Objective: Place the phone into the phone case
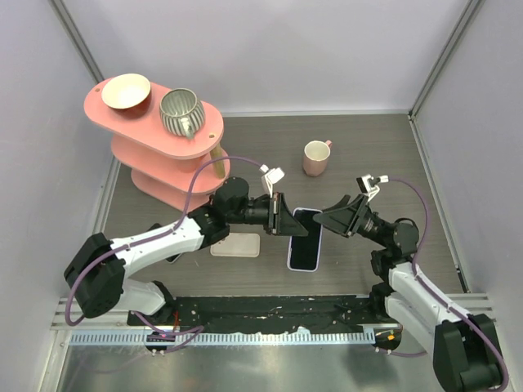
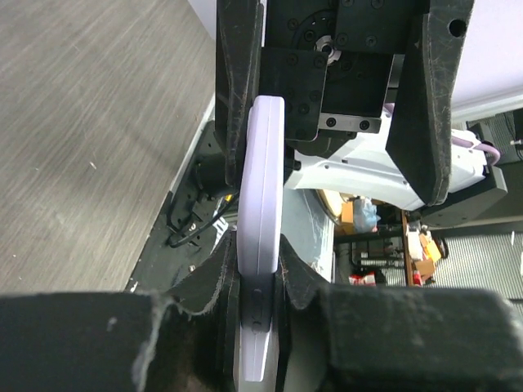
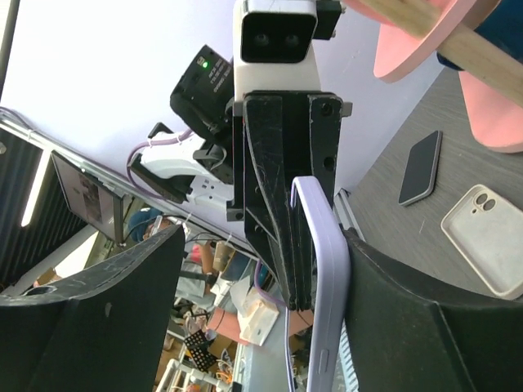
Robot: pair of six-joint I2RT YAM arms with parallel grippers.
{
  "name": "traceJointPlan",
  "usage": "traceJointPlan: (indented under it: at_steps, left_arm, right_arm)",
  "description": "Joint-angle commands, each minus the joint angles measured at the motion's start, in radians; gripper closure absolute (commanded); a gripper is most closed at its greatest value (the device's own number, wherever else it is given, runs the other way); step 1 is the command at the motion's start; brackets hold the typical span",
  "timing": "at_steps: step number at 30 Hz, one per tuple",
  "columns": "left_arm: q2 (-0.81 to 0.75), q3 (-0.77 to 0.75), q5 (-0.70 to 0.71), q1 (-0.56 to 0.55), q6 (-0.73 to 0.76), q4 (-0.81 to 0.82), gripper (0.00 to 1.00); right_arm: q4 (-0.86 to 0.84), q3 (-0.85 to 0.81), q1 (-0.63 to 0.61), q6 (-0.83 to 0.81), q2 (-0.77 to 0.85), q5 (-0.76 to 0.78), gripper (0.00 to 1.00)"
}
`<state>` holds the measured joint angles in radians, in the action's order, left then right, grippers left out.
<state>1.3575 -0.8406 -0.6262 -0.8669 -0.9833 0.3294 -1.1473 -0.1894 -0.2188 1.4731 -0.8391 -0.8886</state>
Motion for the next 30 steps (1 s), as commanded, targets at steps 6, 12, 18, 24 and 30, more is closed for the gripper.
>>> traceJointPlan:
  at_steps: [6,12,18,24,30]
  left_arm:
    - [-0.047,-0.048,0.042,0.003,0.009,0.025,1.00]
    - [-0.051,-0.043,0.059,0.002,-0.020,0.068,1.00]
    - [-0.054,-0.034,0.071,0.003,-0.034,0.089,1.00]
    - [-0.060,-0.026,0.105,0.003,-0.020,0.073,1.00]
    - [-0.089,-0.026,0.157,0.003,0.035,-0.016,0.81]
  right_arm:
    - [0.249,0.065,-0.005,-0.112,0.239,-0.075,0.42]
    - [0.392,0.070,-0.005,-0.195,0.327,-0.073,0.38]
    - [0.380,0.087,-0.007,-0.177,0.347,-0.093,0.46]
    - [0.385,0.100,-0.005,-0.178,0.342,-0.081,0.78]
    - [0.383,0.062,-0.007,-0.172,0.333,-0.049,0.99]
